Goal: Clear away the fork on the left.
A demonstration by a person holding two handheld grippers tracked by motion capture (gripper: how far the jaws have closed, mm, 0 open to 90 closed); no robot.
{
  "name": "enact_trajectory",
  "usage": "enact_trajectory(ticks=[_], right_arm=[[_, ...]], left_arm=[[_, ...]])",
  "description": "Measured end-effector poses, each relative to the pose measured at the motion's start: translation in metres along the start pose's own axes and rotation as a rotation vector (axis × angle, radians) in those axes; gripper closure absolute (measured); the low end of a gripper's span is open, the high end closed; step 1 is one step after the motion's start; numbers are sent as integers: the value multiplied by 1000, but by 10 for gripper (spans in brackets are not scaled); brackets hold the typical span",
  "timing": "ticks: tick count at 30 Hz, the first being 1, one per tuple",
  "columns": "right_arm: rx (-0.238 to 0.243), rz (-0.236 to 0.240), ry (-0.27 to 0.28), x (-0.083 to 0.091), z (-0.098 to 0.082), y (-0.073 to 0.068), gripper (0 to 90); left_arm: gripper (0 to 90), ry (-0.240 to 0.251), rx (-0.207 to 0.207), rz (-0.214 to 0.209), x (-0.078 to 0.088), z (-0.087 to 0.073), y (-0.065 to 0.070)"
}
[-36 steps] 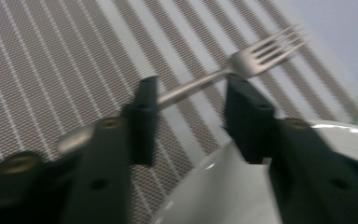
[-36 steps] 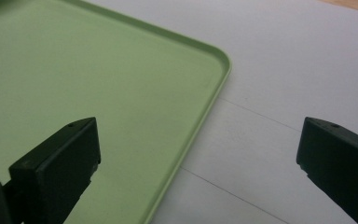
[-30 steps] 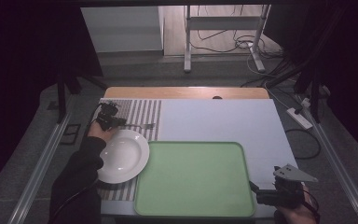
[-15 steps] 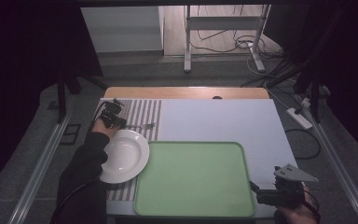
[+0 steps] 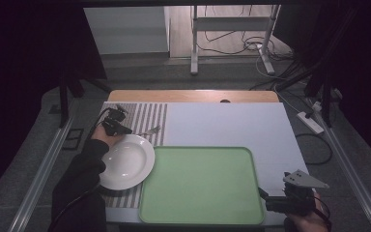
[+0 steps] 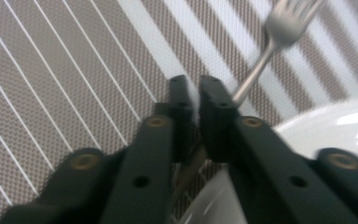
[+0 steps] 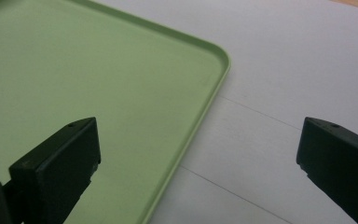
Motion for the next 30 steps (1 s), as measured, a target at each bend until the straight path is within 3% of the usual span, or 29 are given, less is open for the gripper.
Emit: enact_trajectory(ticks=[6,9,10,13,17,21,30], right_arm=[[1,1,0,0,0,0,0],[1,-2,3,0,0,0,0],[1,0,3,0,0,0,0],[2,0,3,0,0,0,0],[3,0,2,0,0,0,0],[4,-1,2,0,0,0,0],[11,0,-5,0,0,-1,0]], left_arm=[[417,42,-26,-10,-1,14,9],[255,35,-59,3,-8,18,16],[157,25,-67,13,-11,19,17],[86,-9,-72,44,-20,20,19],[32,-40,-62,46,-28,22,18],[106,-39,-77,74,-28,22,17],[560,2,-92,60,-15,12,5]])
Point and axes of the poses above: each handheld gripper's, and its own axes: x roughly backward along the jaws, z roughly out of its top, y roughly to its right, the point moved 5 cm from there along -x, roughly forward along the jaws
